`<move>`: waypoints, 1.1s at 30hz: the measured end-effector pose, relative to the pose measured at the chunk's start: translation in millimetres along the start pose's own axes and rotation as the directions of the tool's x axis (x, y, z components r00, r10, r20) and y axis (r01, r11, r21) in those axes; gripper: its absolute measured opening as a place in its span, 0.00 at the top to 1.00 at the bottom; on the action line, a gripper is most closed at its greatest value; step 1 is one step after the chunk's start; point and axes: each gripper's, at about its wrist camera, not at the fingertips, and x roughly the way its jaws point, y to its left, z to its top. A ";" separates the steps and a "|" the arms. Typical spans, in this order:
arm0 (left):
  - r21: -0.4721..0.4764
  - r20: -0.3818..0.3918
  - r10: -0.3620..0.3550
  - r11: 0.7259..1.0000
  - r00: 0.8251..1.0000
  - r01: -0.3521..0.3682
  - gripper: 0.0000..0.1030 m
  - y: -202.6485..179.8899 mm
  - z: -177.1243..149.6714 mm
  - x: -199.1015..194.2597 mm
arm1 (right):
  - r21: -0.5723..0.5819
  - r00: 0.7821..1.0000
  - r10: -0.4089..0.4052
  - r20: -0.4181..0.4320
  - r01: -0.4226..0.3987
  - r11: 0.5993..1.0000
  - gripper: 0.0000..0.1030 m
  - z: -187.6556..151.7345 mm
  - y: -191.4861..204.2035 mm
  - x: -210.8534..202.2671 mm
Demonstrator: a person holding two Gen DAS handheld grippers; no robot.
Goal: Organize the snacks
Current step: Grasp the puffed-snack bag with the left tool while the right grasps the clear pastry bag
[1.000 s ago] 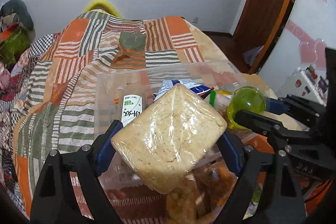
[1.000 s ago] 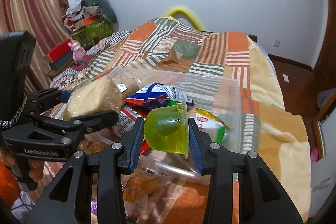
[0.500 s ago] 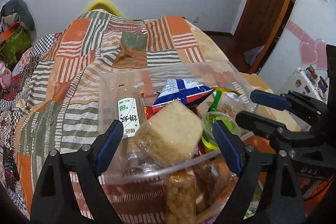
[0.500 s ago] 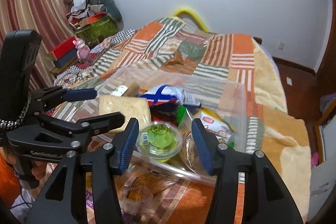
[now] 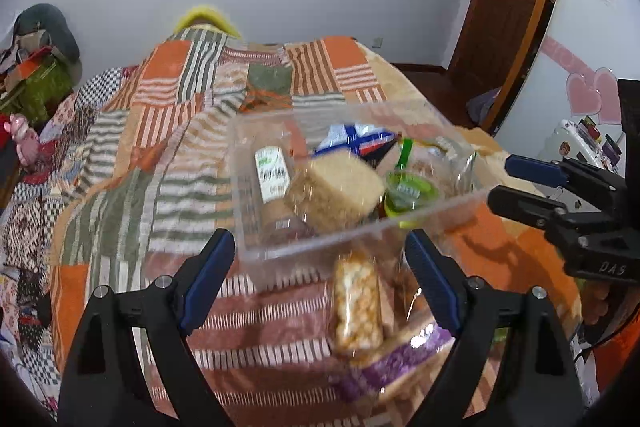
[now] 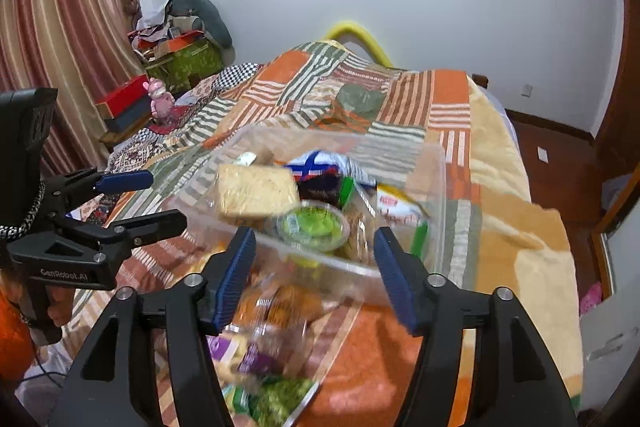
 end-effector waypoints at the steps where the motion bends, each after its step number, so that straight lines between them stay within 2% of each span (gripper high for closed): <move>1: -0.002 -0.011 0.003 1.000 1.000 -0.003 0.15 0.7 -5.8 1.7 | 0.004 1.000 -0.003 -0.009 0.003 1.000 0.38 -4.2 0.6 1.5; 4: -0.007 -0.047 -0.004 1.000 0.999 0.004 0.15 1.2 -19.4 9.4 | -0.002 0.999 -0.027 -0.030 0.027 1.000 0.32 -11.9 1.5 7.1; 9: -0.013 -0.086 -0.022 1.000 0.996 0.021 0.16 -0.4 -35.5 25.9 | 0.004 0.996 -0.028 -0.086 0.028 1.000 0.31 -20.9 5.3 25.2; 11: -0.018 -0.106 -0.039 0.999 0.994 0.037 0.22 -1.6 -39.6 34.5 | 0.004 0.995 -0.015 -0.103 0.016 1.000 0.31 -24.2 7.9 30.7; 13: -0.015 -0.123 -0.051 0.999 0.991 0.049 0.33 -2.8 -42.6 41.7 | 0.001 0.994 -0.006 -0.112 0.006 1.000 0.30 -25.4 9.8 35.2; 17: -0.012 -0.140 -0.071 0.998 0.988 0.070 0.47 -4.4 -46.6 52.9 | -0.003 0.990 0.008 -0.140 -0.009 1.000 0.30 -27.0 13.8 45.2; 21: -0.016 -0.161 -0.085 0.996 0.983 0.084 0.65 -6.0 -51.9 63.9 | 0.004 0.987 0.027 -0.156 -0.026 1.000 0.30 -27.0 18.3 51.1; 25: -0.021 -0.146 -0.079 0.997 0.986 0.077 0.66 -1.9 -54.6 62.8 | 0.007 0.985 0.041 -0.170 -0.040 0.999 0.30 -25.5 22.4 60.3; 33: -0.002 -0.133 -0.036 0.999 0.990 0.036 0.66 8.2 -64.2 47.6 | -0.006 0.978 0.017 -0.207 -0.019 1.000 0.26 -29.3 26.6 73.0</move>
